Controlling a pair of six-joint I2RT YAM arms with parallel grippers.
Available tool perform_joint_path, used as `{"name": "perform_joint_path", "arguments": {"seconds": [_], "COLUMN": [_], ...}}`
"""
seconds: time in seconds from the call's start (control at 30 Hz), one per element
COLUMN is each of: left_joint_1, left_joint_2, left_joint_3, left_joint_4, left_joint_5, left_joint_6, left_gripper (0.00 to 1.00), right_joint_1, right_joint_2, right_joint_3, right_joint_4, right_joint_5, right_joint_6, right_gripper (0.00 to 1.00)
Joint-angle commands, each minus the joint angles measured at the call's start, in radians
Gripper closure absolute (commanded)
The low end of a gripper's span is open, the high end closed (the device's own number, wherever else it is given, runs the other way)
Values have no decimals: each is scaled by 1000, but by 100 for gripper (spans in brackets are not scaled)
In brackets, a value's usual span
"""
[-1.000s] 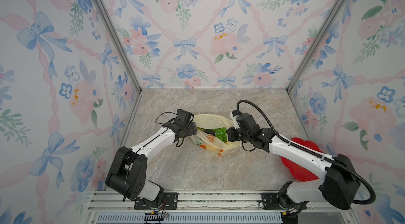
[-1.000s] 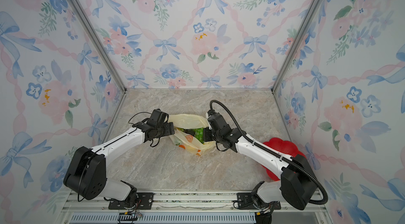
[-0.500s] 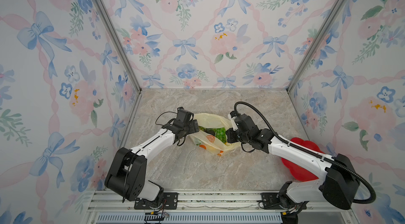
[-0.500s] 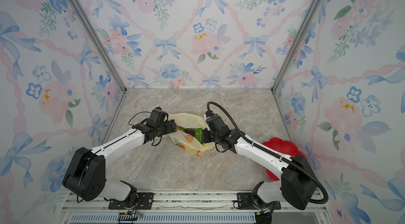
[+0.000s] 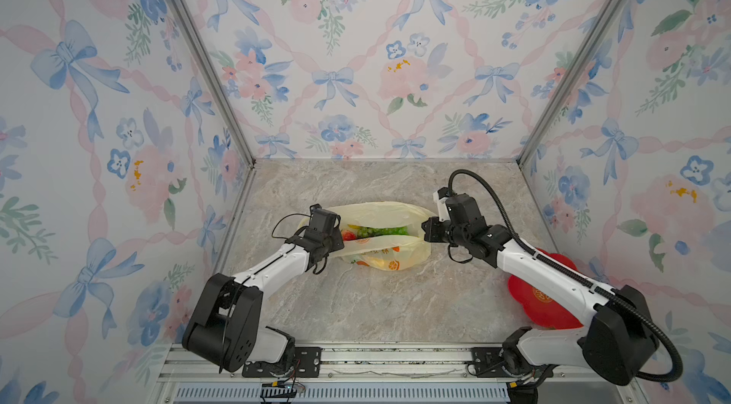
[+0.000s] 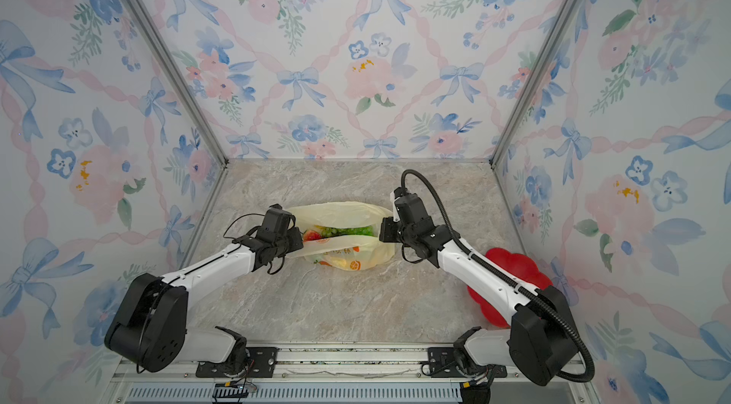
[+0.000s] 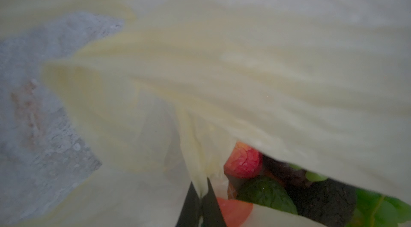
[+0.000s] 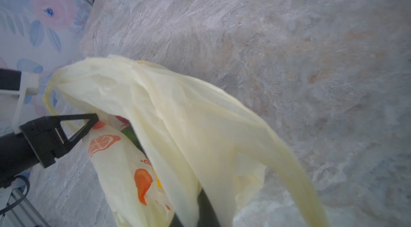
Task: Take fruits out of the plastic bag
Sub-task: Spread open the plastic bag at the center of the table.
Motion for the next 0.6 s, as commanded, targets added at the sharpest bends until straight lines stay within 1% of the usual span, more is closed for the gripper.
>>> {"name": "perform_joint_path", "arguments": {"seconds": [0.0,0.1,0.27,0.33,0.4,0.43,0.5,0.57], "left_joint_1": [65,90,86,57,5,-25,-86,-140], "left_joint_2": [-130,-215,-233,-234,-222,-207,-174,-153], "left_joint_3": [-134,-218,-262,-259,-241,-225,-195,-178], "left_joint_4": [121,141,146,146,143,139,134,135], "left_joint_5": [26,48,127,123,116,120,126,120], "left_joint_6": [-34,-38,-26,-9,14,24,36,42], "left_gripper": [100,100,100,100,100,100,100,100], "right_joint_1": [-112,-185,-226,-220,-199,-184,-165,-158], "right_joint_2": [13,70,183,227,261,275,286,271], "right_joint_3": [-40,-53,-19,11,57,93,153,179], "right_joint_4": [136,249,368,396,373,318,203,116], "right_joint_5": [-181,-272,-329,-349,-358,-348,-297,-231], "right_joint_6": [124,209,304,322,298,265,198,152], "right_gripper": [100,100,100,100,100,97,75,52]}}
